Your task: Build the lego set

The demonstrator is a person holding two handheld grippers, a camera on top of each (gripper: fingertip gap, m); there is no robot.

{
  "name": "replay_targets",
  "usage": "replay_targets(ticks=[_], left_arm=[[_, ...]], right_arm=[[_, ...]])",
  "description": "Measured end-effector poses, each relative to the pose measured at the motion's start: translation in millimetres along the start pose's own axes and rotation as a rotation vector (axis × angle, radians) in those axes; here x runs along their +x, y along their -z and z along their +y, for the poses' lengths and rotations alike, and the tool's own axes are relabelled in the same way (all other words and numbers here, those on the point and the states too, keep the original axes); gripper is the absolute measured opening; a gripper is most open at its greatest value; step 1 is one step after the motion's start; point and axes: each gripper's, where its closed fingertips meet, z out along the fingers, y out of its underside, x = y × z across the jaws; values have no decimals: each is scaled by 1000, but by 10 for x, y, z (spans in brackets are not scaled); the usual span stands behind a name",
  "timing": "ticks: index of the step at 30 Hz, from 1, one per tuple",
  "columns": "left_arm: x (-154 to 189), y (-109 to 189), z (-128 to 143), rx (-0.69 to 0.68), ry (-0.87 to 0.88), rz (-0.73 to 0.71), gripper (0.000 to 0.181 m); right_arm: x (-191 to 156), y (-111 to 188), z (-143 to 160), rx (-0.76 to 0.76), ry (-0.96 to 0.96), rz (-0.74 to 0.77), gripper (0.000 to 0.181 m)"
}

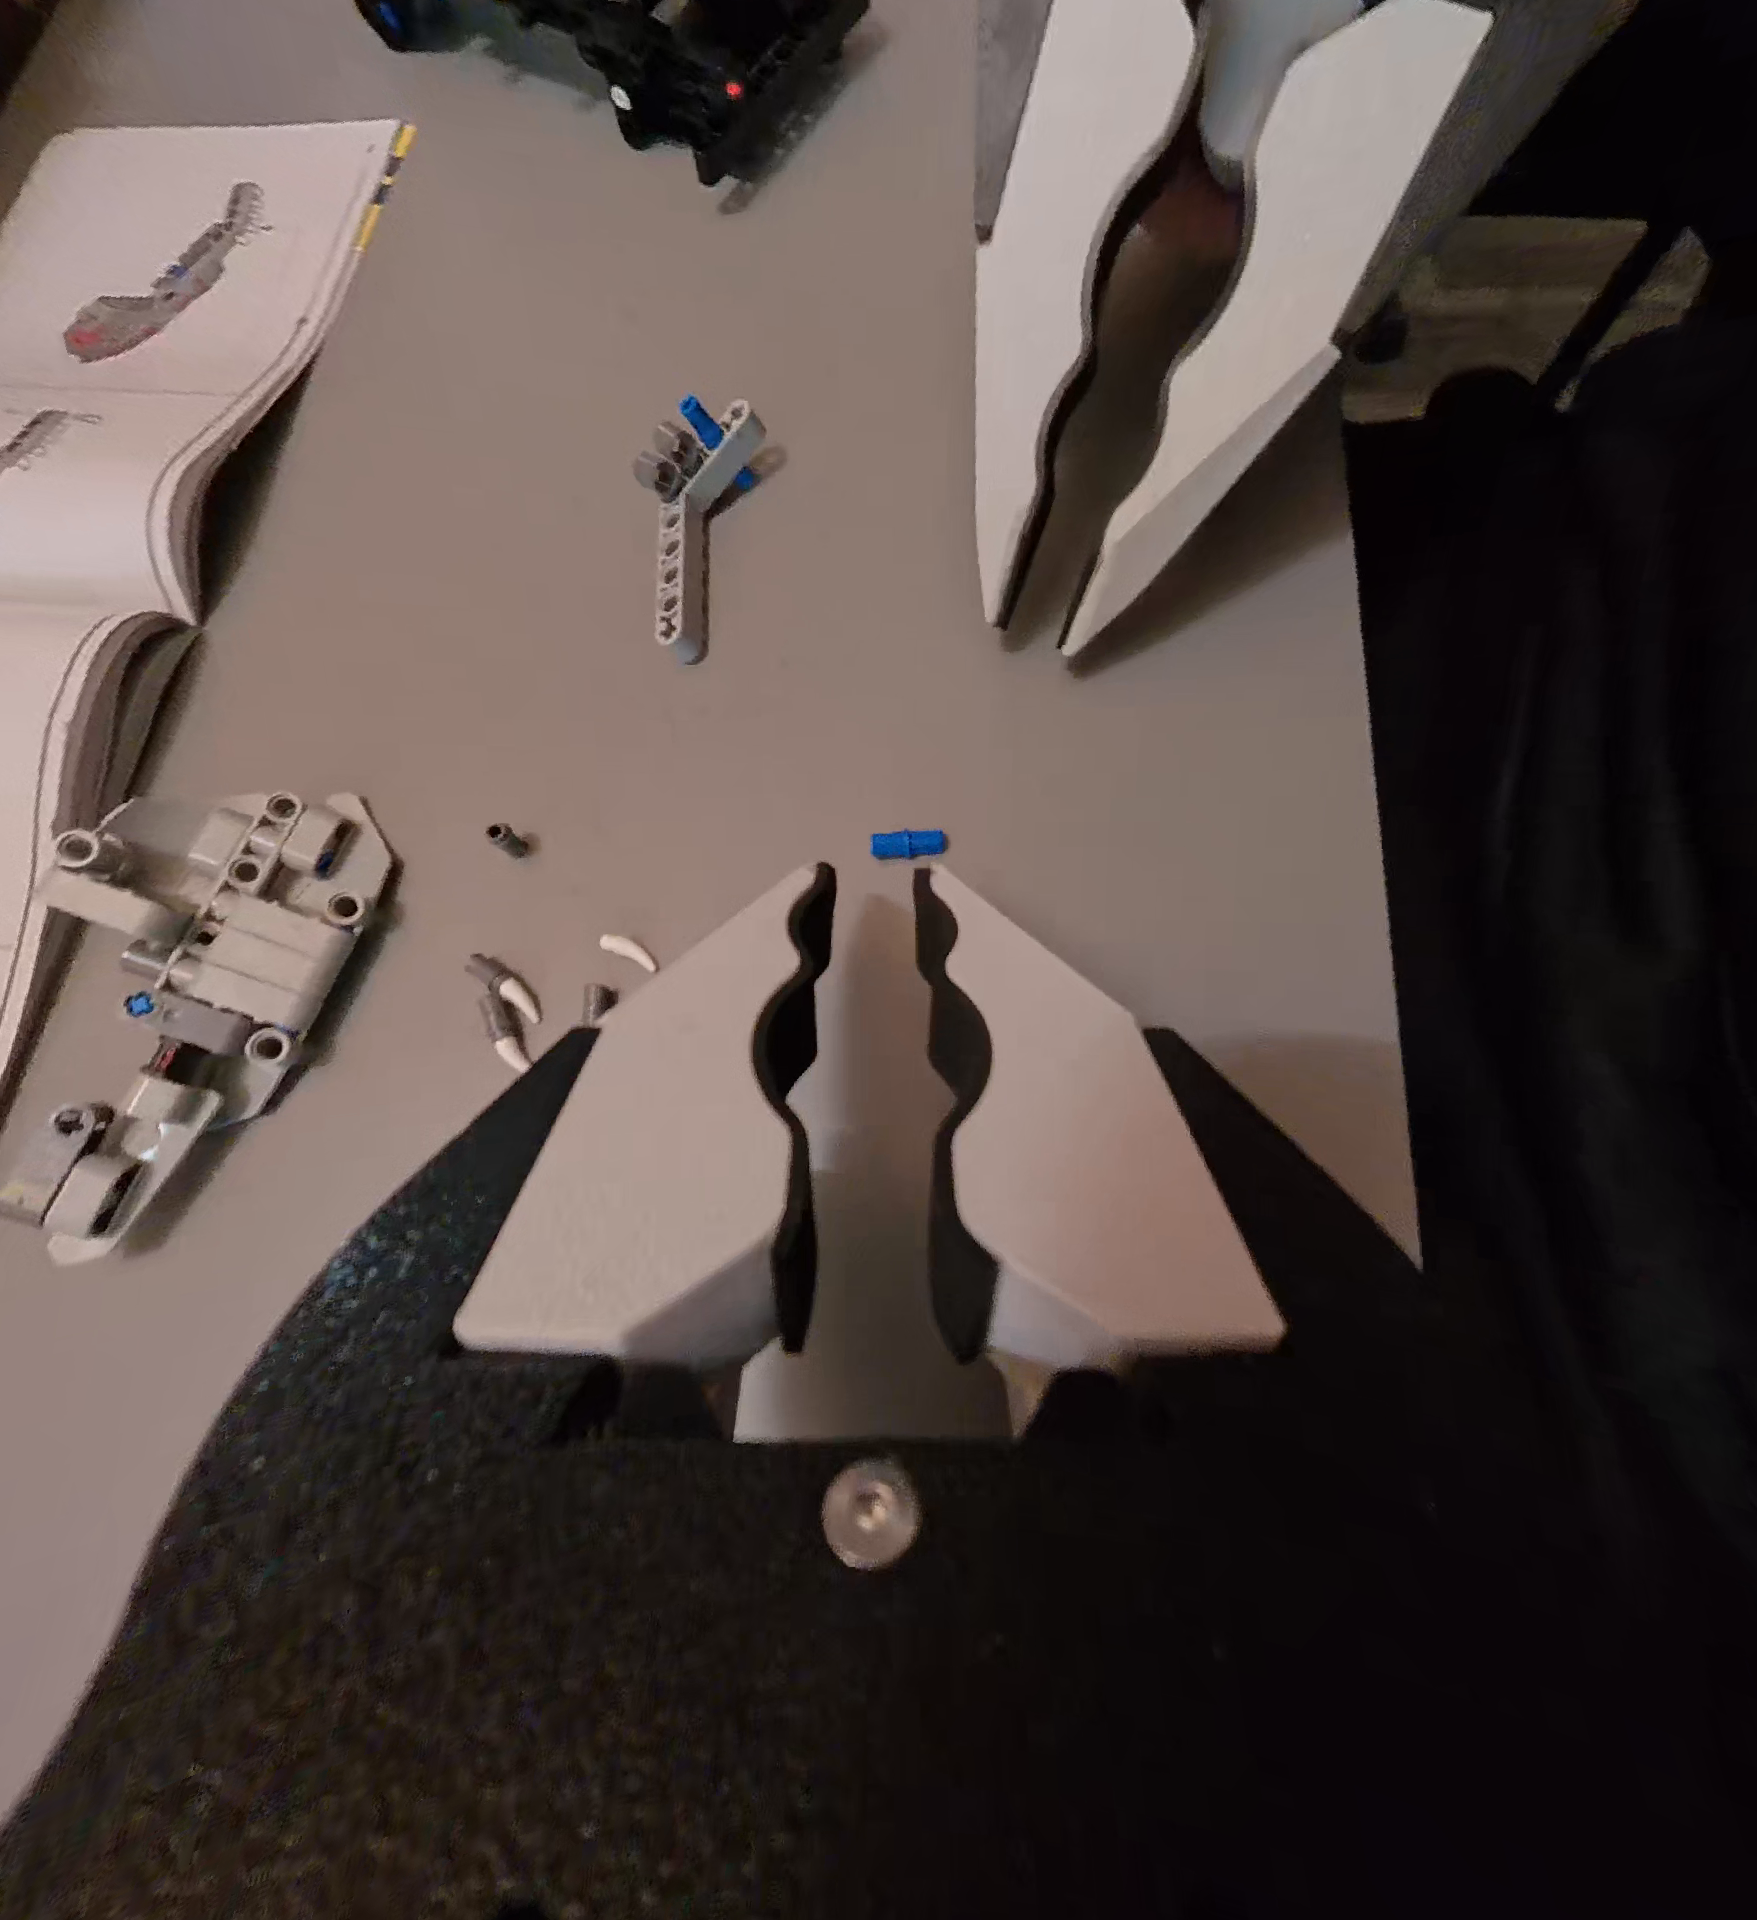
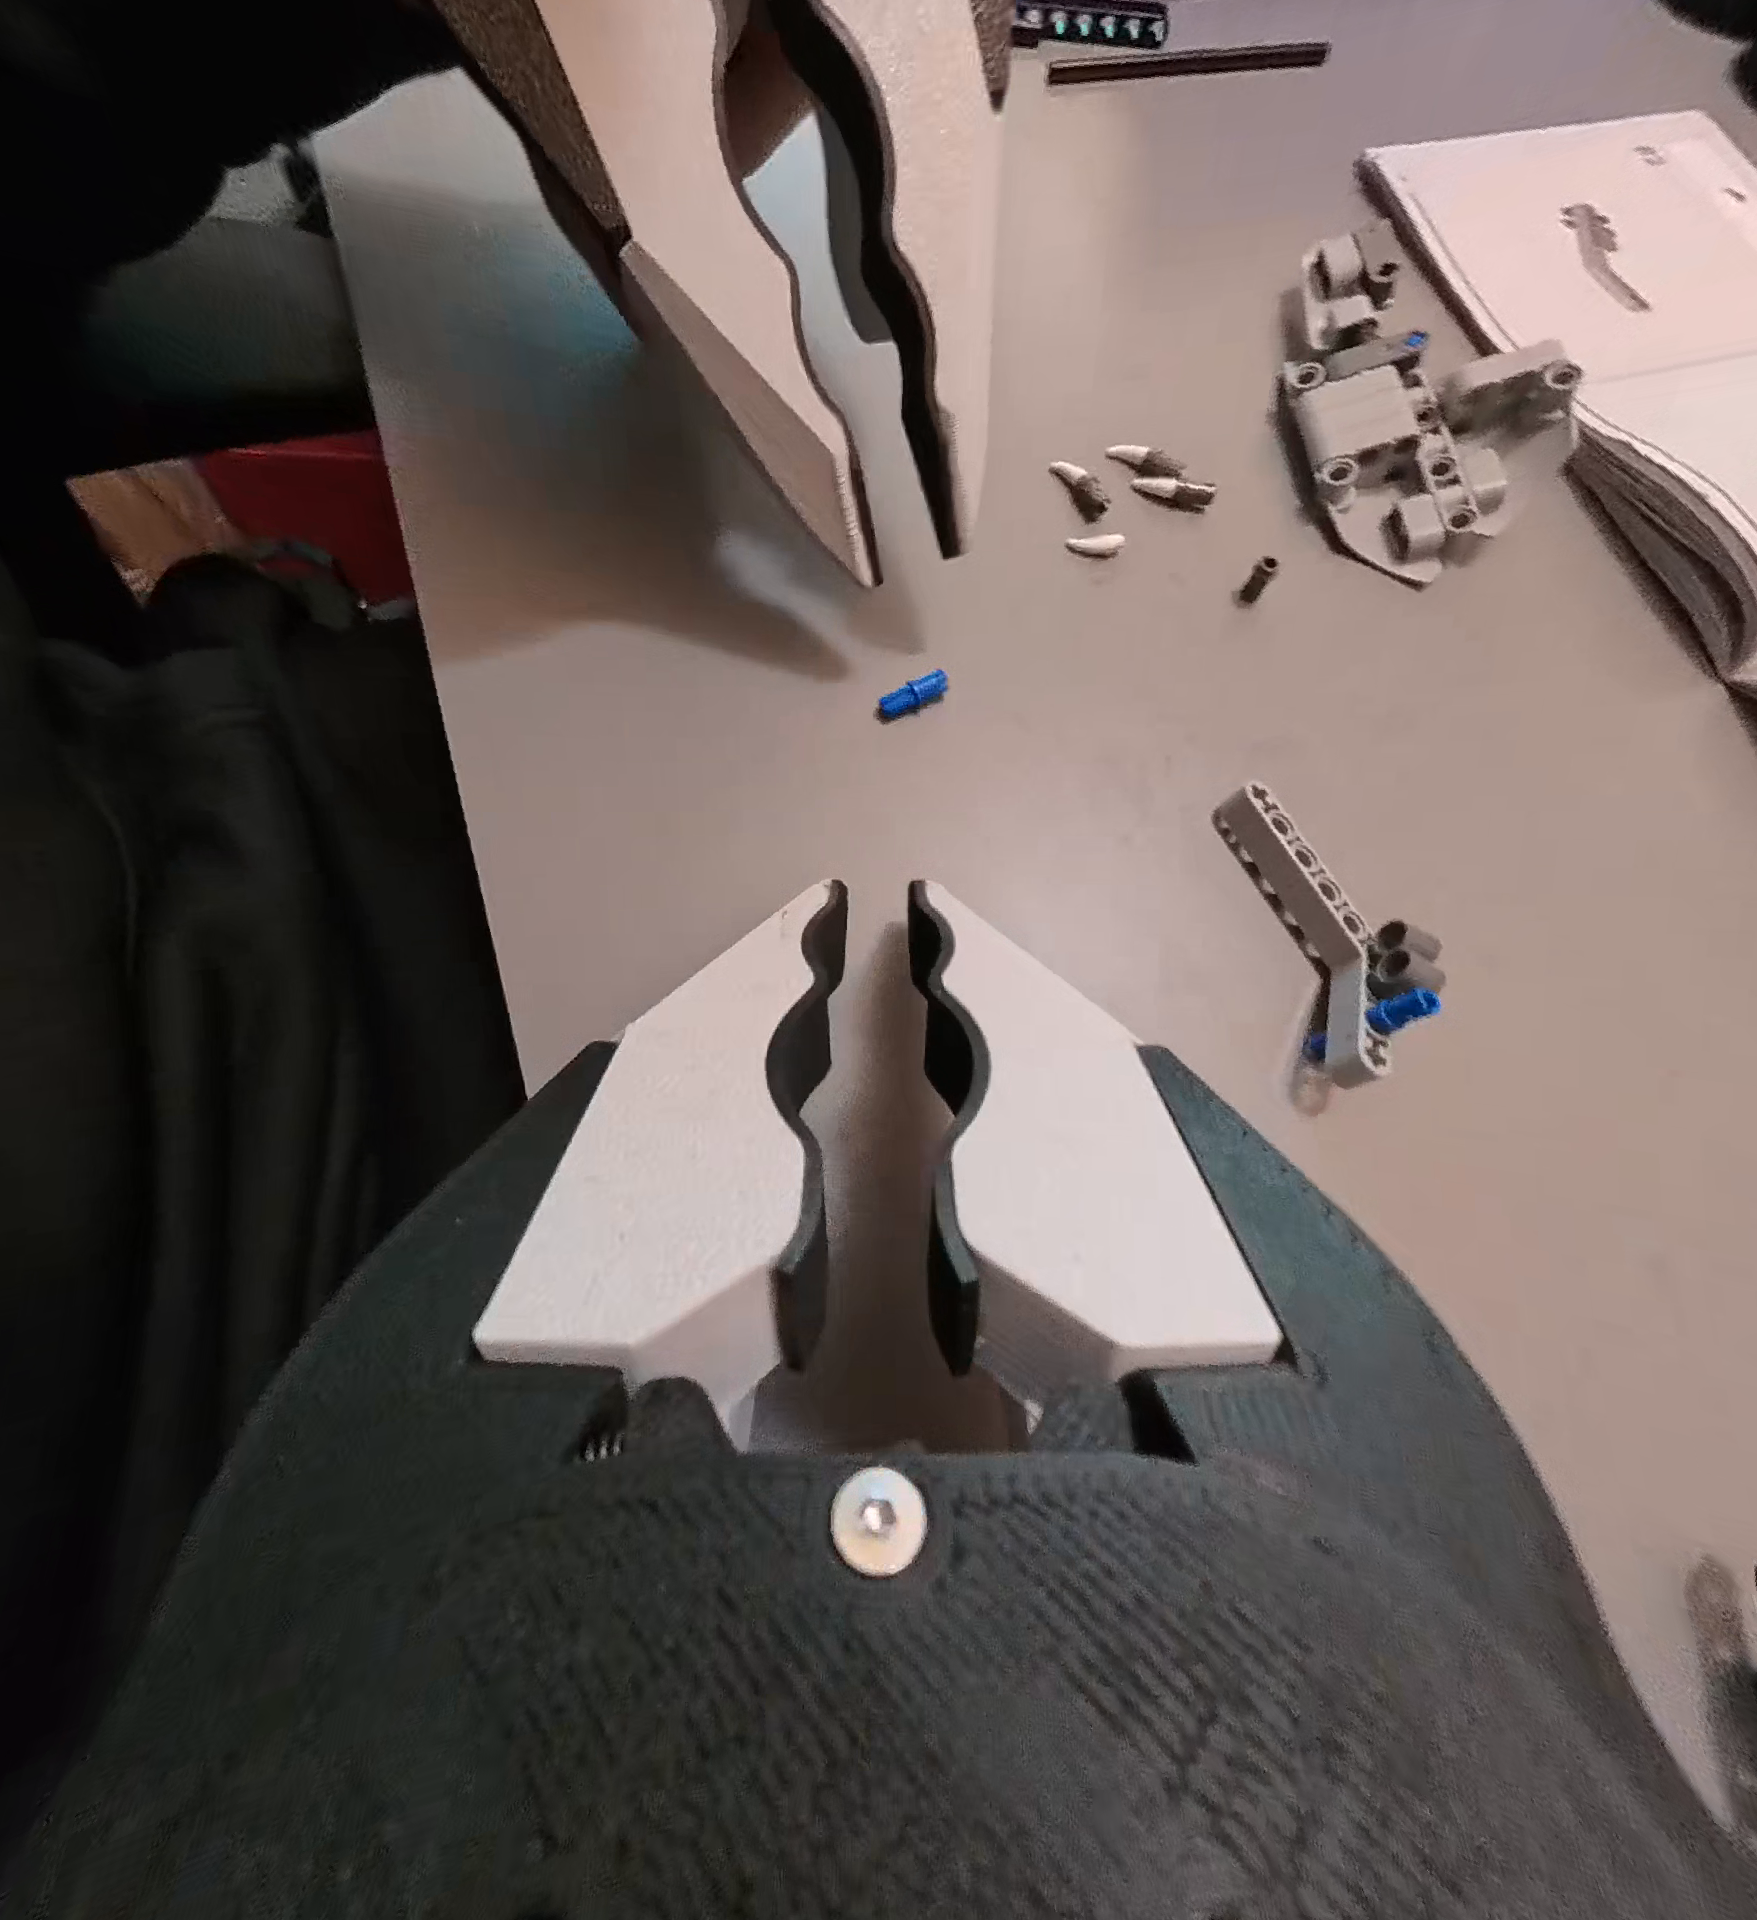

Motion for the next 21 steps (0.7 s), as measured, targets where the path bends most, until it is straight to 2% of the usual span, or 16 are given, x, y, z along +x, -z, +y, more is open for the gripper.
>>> replay_targets(ticks=[10,14,18,21], left_arm=[[-23,-8,-38,45,-21,53,10],[-40,60,-92,96,-14,117,9],[-185,77,-213,127,16,201,8],[-288,88,-255,125,50,249,8]], right_arm=[[109,-20,-139,69,-96,16,15],[141,-21,-89,26,-91,-26,16],[177,-1,-11,-24,5,-49,15],[127,-25,-81,-13,-74,-119,16]])
